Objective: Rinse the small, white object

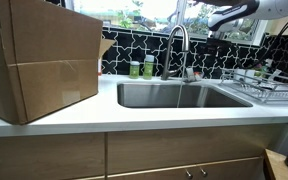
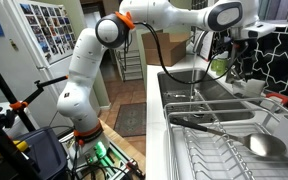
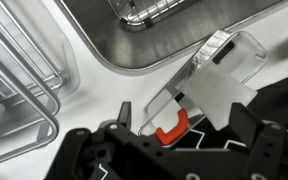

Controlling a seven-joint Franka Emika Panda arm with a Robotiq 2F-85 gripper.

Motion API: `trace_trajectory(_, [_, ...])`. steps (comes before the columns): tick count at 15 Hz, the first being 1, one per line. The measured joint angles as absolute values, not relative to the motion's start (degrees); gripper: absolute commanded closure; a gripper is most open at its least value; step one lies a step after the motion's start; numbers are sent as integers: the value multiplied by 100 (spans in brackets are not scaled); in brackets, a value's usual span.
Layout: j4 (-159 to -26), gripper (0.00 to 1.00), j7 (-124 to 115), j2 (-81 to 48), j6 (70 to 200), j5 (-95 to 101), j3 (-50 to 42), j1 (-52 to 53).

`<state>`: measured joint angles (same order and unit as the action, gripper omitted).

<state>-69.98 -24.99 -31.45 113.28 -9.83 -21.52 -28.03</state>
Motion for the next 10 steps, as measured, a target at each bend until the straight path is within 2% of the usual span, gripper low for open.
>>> trace_trajectory(10, [-5357, 0, -2553, -4471, 11369, -1245, -1754, -3239])
